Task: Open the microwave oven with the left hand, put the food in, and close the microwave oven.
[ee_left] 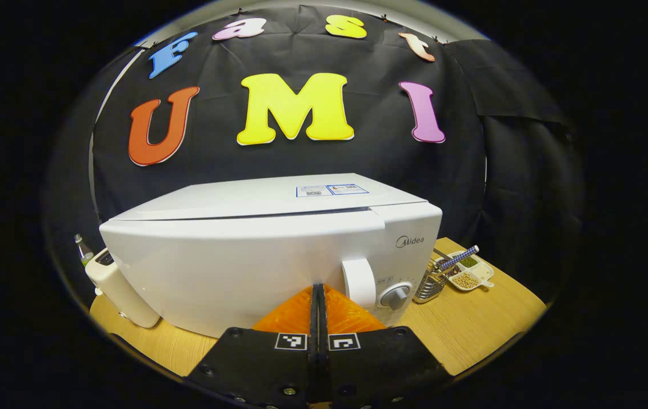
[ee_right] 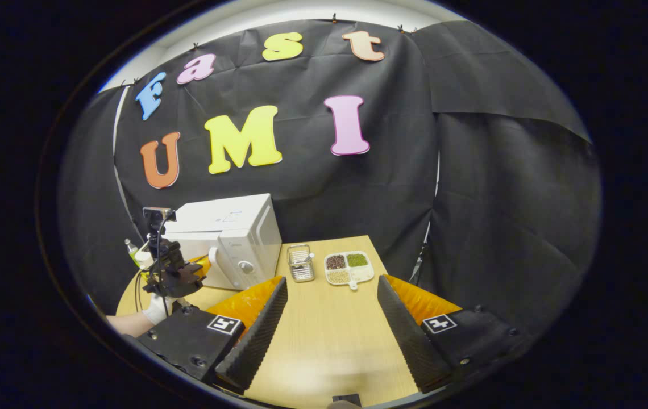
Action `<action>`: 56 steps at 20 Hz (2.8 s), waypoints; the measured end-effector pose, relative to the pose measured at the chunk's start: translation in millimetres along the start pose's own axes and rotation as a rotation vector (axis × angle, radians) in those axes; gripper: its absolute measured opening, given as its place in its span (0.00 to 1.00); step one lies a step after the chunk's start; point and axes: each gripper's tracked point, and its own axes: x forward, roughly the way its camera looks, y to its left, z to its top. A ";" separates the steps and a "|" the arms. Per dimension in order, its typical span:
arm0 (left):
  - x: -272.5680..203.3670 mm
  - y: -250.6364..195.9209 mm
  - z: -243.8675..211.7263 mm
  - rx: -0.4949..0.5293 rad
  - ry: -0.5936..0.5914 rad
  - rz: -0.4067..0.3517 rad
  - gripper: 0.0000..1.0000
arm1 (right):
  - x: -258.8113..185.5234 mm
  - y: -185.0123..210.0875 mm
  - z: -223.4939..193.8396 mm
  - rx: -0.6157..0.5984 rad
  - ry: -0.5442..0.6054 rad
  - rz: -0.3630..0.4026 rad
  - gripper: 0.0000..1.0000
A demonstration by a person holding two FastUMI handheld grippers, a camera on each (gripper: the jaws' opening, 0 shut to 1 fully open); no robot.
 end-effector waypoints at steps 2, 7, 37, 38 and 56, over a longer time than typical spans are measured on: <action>2.3 0.8 0.7 -0.001 -0.010 0.002 0.00 | 1.6 -0.5 -2.6 0.014 0.009 0.000 1.00; 11.4 1.0 -3.0 -0.026 0.024 0.015 0.00 | -2.3 12.3 9.6 -0.020 -0.027 0.020 1.00; -359.8 108.2 89.6 -0.061 -0.181 0.234 0.95 | -110.1 124.4 -31.4 -0.122 -0.146 0.139 1.00; -370.4 105.1 94.4 -0.064 -0.192 0.250 0.95 | -112.2 117.3 -32.4 -0.126 -0.144 0.137 1.00; -434.1 50.8 132.5 -0.020 -0.239 0.223 0.94 | -168.1 82.2 15.7 -0.099 -0.338 0.176 1.00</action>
